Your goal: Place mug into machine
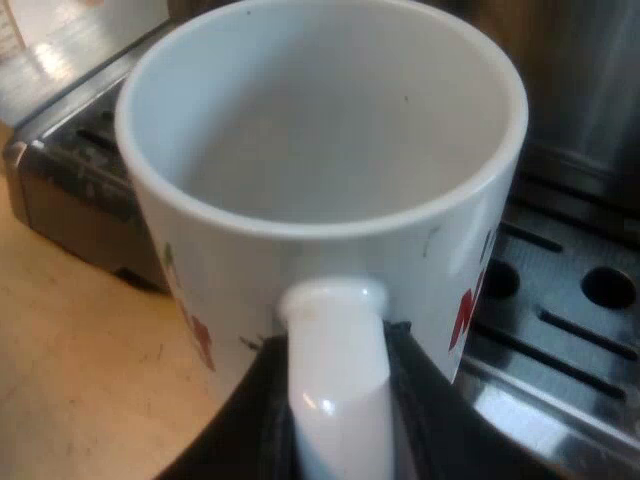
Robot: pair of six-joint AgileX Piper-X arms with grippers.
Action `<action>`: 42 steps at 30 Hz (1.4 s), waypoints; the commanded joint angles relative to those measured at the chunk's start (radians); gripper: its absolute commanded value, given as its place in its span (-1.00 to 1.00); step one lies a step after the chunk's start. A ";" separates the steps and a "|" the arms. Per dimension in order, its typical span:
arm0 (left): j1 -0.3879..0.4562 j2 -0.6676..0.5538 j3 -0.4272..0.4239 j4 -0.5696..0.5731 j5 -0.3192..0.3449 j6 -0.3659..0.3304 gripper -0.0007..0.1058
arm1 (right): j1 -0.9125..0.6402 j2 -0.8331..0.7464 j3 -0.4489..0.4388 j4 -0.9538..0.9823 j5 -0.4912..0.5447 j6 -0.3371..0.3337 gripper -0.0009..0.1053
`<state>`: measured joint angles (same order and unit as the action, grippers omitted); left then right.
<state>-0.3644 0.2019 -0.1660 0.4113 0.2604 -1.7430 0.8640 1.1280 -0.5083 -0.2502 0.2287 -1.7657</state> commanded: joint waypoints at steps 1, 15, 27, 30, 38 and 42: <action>-0.005 -0.003 -0.002 -0.021 0.005 -0.002 0.76 | 0.000 0.077 -0.058 -0.123 0.003 -0.001 -0.98; -0.005 -0.003 -0.002 -0.021 0.005 -0.002 0.76 | -0.003 0.339 -0.229 -0.191 0.024 -0.001 -0.98; -0.005 -0.003 -0.002 -0.021 0.006 -0.002 0.76 | -0.003 0.407 -0.284 -0.191 0.065 -0.001 -0.94; -0.005 -0.003 -0.002 -0.021 0.006 -0.002 0.76 | -0.003 0.407 -0.284 -0.191 0.065 -0.001 -0.66; -0.005 -0.003 -0.002 -0.021 0.006 -0.002 0.76 | 0.003 0.338 -0.284 -0.064 0.081 -0.001 0.05; -0.005 -0.003 -0.002 -0.021 0.006 -0.002 0.76 | 0.003 0.282 -0.256 0.006 0.115 0.015 0.05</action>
<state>-0.3644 0.2019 -0.1660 0.4093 0.2604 -1.7430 0.8640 1.4364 -0.7780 -0.2576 0.3354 -1.7559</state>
